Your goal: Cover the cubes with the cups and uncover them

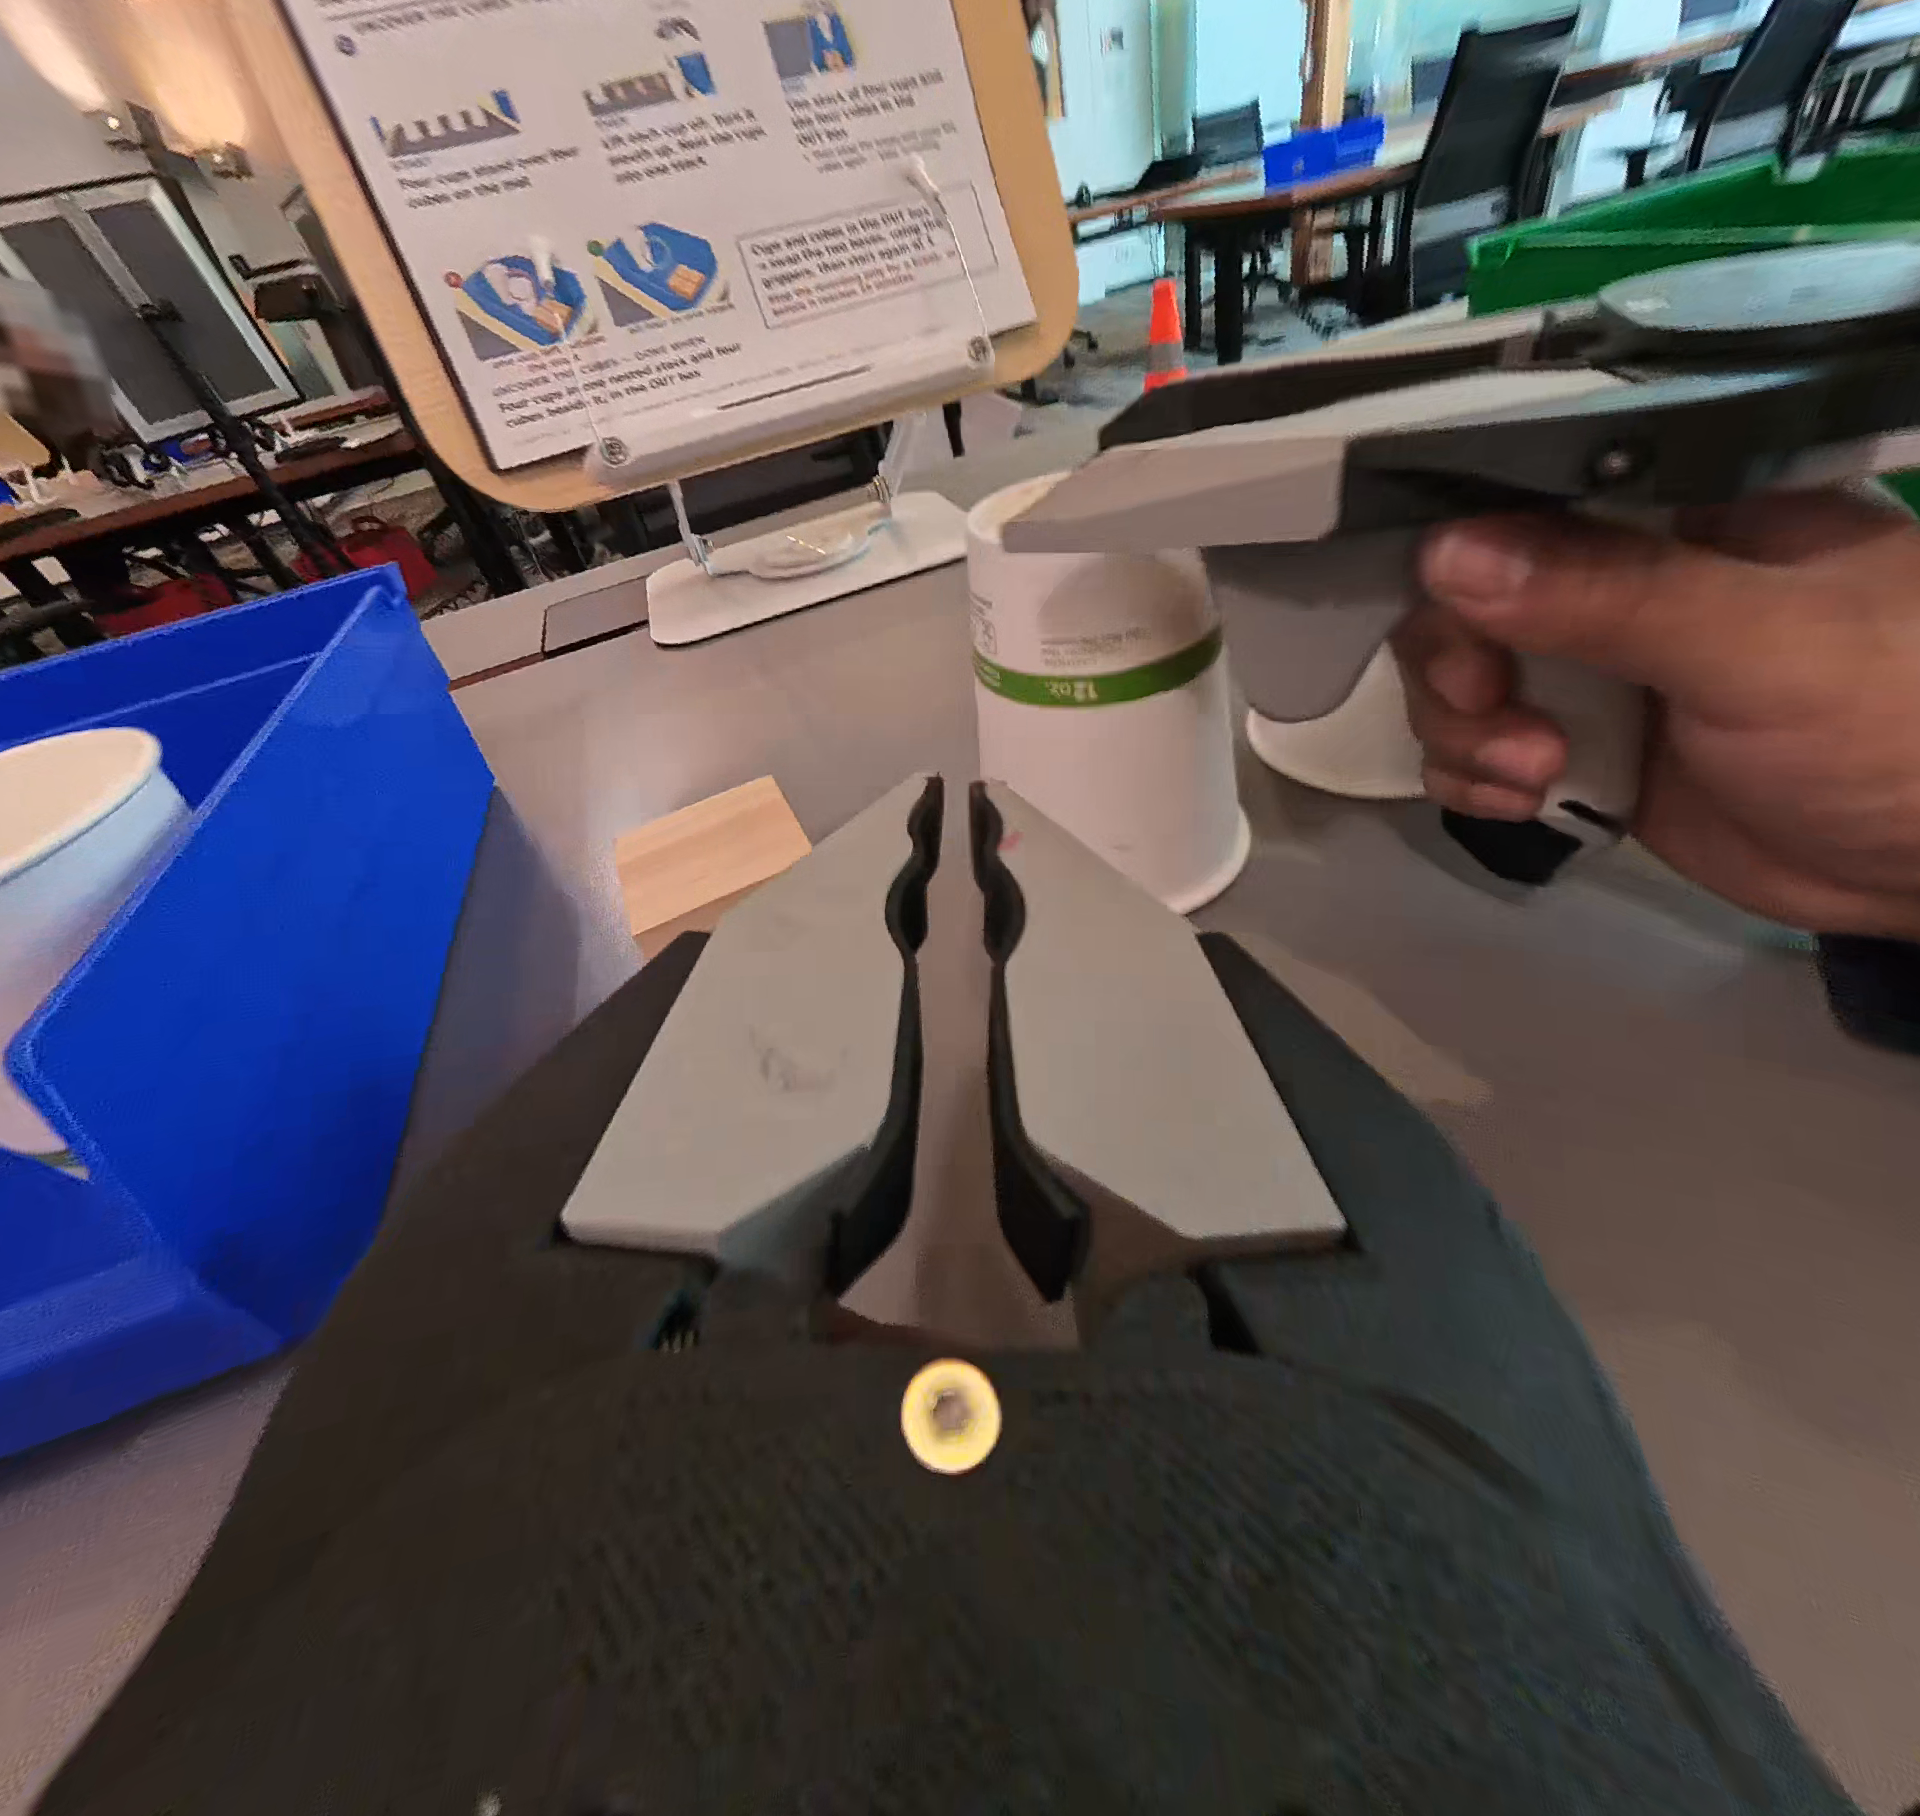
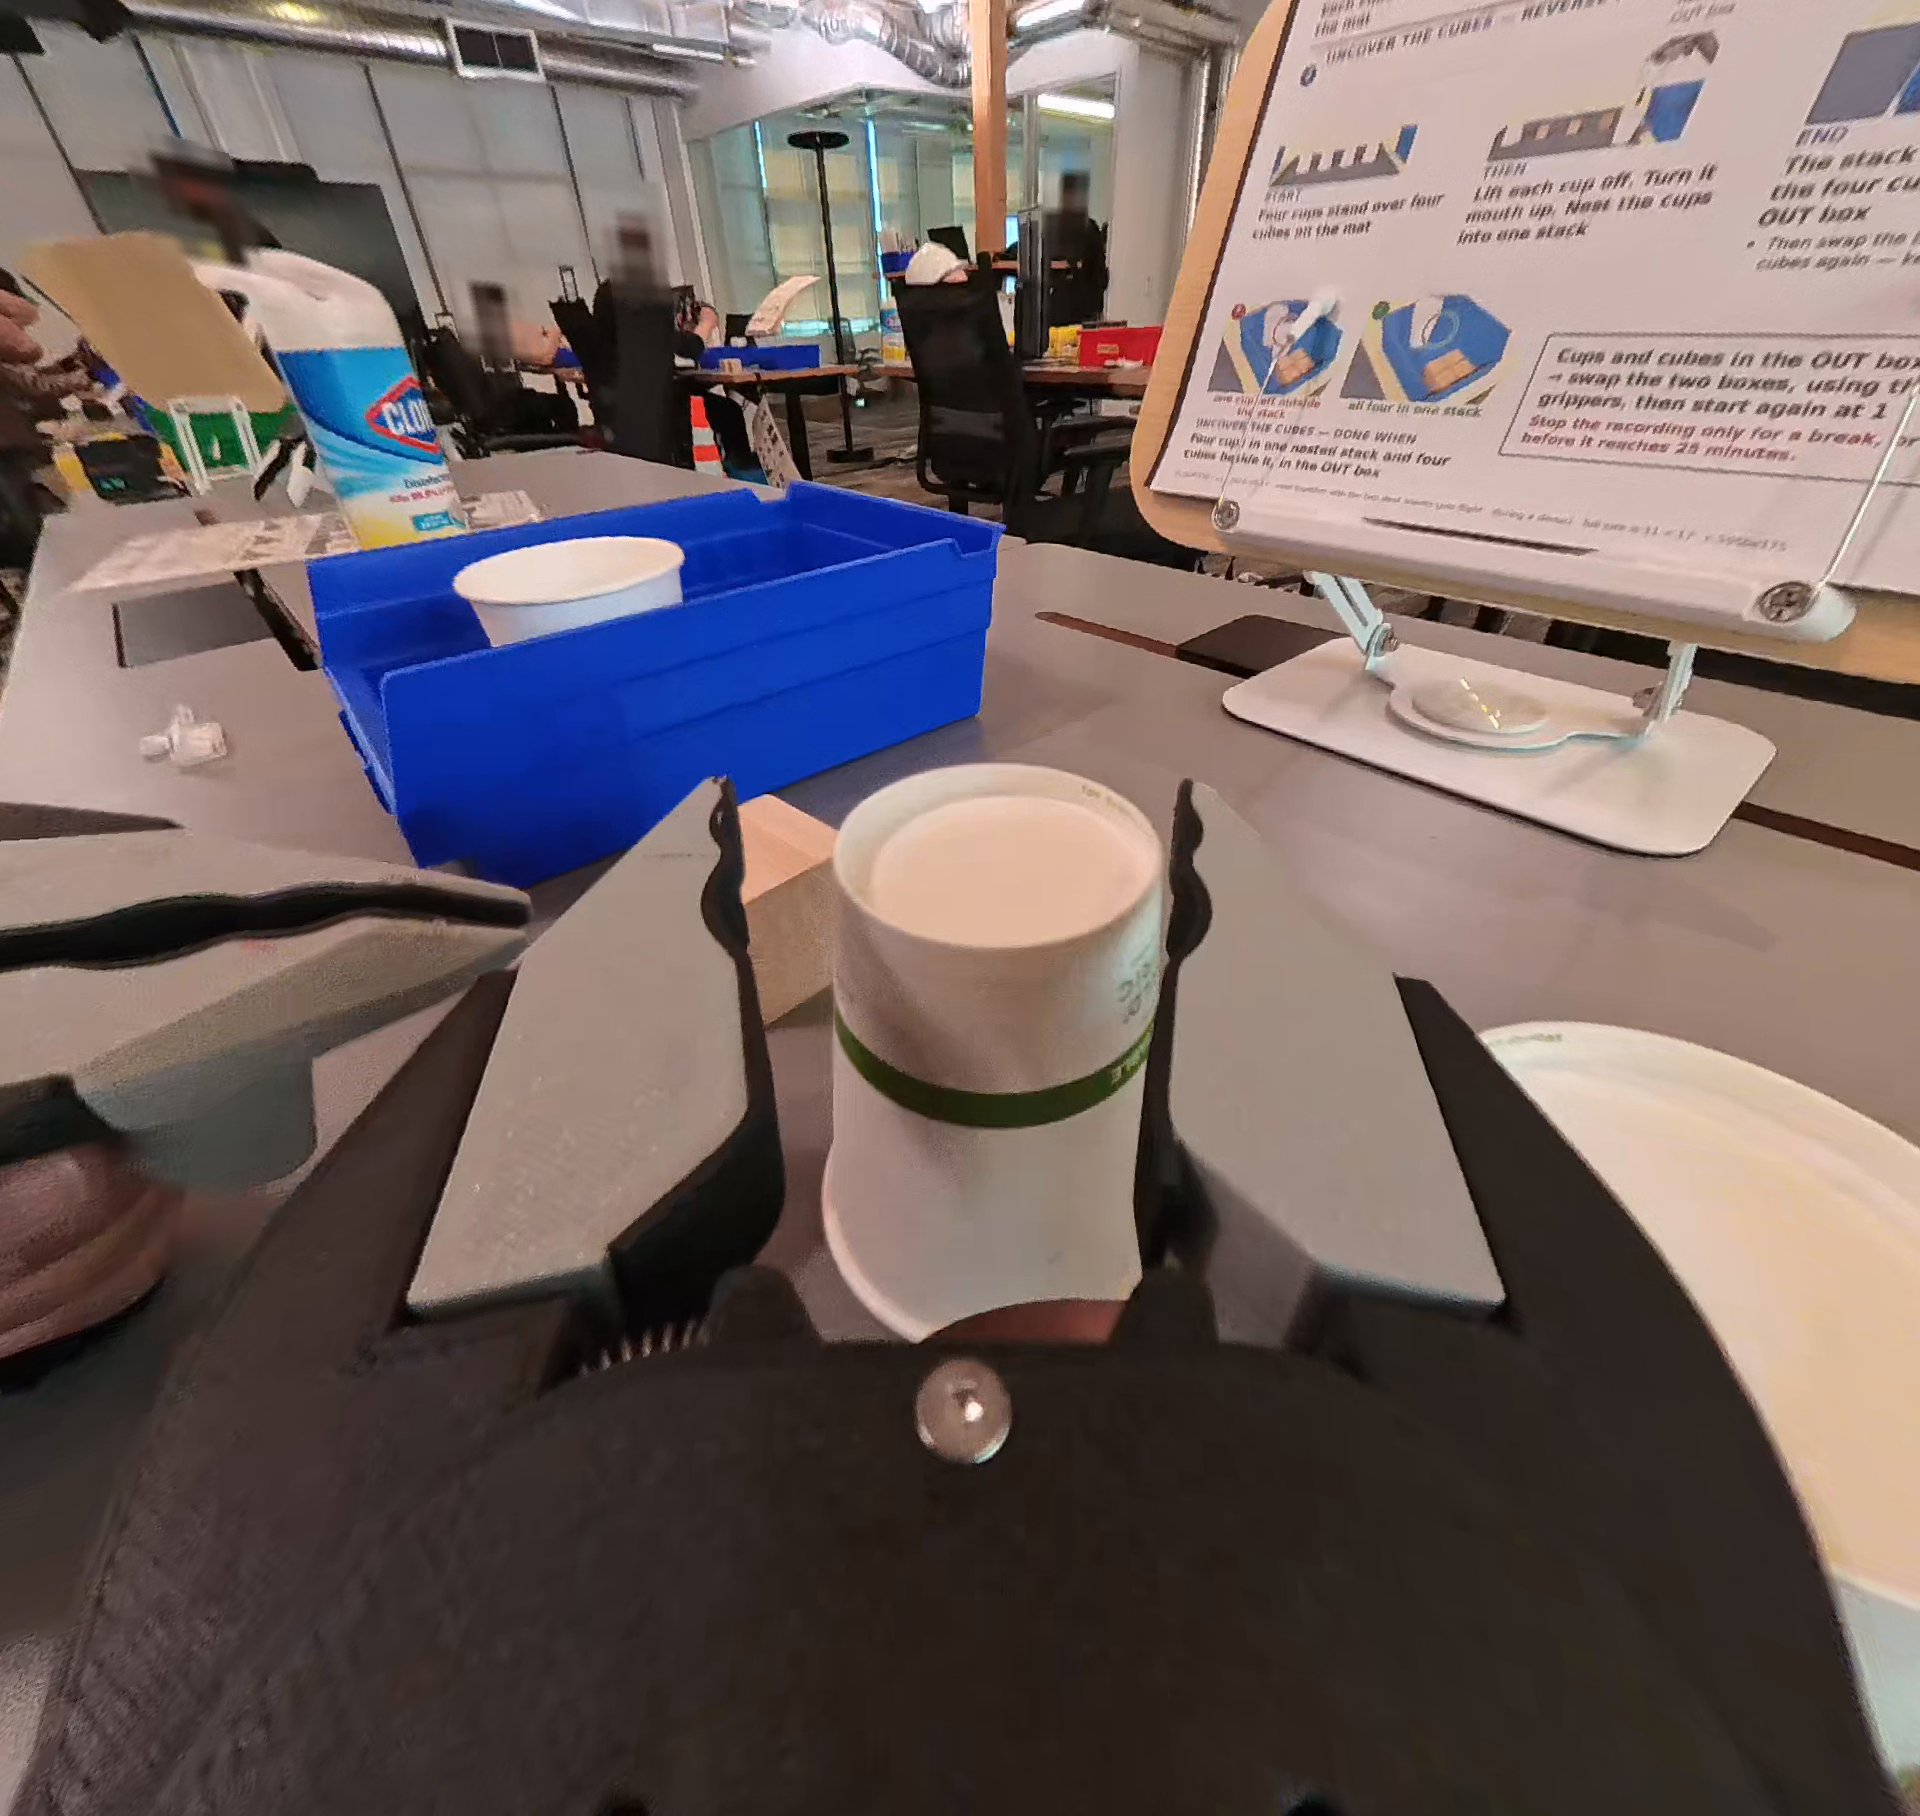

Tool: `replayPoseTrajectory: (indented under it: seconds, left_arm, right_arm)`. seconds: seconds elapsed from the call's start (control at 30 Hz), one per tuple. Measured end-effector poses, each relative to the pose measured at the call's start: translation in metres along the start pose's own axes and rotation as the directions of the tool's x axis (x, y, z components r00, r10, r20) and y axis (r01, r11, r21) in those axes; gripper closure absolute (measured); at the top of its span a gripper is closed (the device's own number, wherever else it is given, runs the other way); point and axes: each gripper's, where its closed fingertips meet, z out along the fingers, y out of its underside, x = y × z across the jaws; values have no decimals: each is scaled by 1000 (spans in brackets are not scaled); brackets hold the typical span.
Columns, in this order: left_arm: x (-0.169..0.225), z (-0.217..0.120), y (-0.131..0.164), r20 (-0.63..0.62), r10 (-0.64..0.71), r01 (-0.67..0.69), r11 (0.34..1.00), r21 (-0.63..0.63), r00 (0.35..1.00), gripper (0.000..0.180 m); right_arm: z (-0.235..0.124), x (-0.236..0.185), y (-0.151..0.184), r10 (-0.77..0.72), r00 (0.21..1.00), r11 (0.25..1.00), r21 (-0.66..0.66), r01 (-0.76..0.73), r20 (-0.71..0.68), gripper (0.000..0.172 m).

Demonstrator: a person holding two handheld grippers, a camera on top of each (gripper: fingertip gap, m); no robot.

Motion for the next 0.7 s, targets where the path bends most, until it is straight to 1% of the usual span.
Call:
replayPoseTrajectory:
  seconds: [0.07, 0.13, 0.2, 0.23, 0.27, 0.3, 0.33, 0.4, 0.5, 0.6, 0.63, 0.7]
  left_arm:
    - [-4, -4, -4, 2, -39, 39, 999, 35, 999, 180]
    - [-6, -4, -5, 14, -39, 39, 998, 40, 999, 180]
    - [-3, 0, 0, 18, -26, 26, 1000, -2, 1000, 180]
    - [4, 4, 5, -14, -30, 29, 999, -46, 999, 177]
    - [11, 8, 11, -54, -41, 36, 994, -99, 998, 170]
    - [15, 10, 16, -66, -50, 40, 989, -143, 997, 164]
    - [14, 12, 18, -60, -47, 37, 986, -160, 997, 163]
    - [5, 12, 12, -36, -6, 0, 987, -159, 999, 164]
    - [-33, 8, -10, 32, 53, -47, 984, -174, 998, 164]
    - [-96, 1, -39, 146, 96, -70, 982, -176, 985, 165]
    - [-114, 1, -41, 161, 85, -52, 979, -198, 983, 164]
    - [-145, 2, -33, 161, 60, -12, 958, -285, 985, 159]
  right_arm:
    - [-6, -2, -8, -9, 1000, 999, 42, 10, -1, 94]
    - [-11, -4, -15, -29, 1000, 996, 85, 29, -3, 95]
    - [-16, -7, -21, -58, 998, 992, 114, 58, -6, 98]
    - [-18, -9, -23, -73, 997, 990, 124, 73, -5, 99]
    - [-19, -11, -23, -87, 996, 988, 128, 87, -5, 101]
    - [-19, -13, -23, -99, 995, 987, 128, 99, -5, 101]
    - [-19, -15, -23, -109, 994, 986, 127, 108, -2, 102]
    - [-19, -18, -21, -119, 993, 986, 119, 117, 6, 102]
    - [-21, -20, -22, -127, 992, 984, 126, 125, 9, 104]
    - [-24, -20, -24, -119, 993, 984, 136, 116, 15, 105]
    - [-24, -20, -25, -117, 993, 984, 138, 114, 15, 105]
    - [-24, -21, -25, -112, 994, 984, 138, 108, 18, 105]
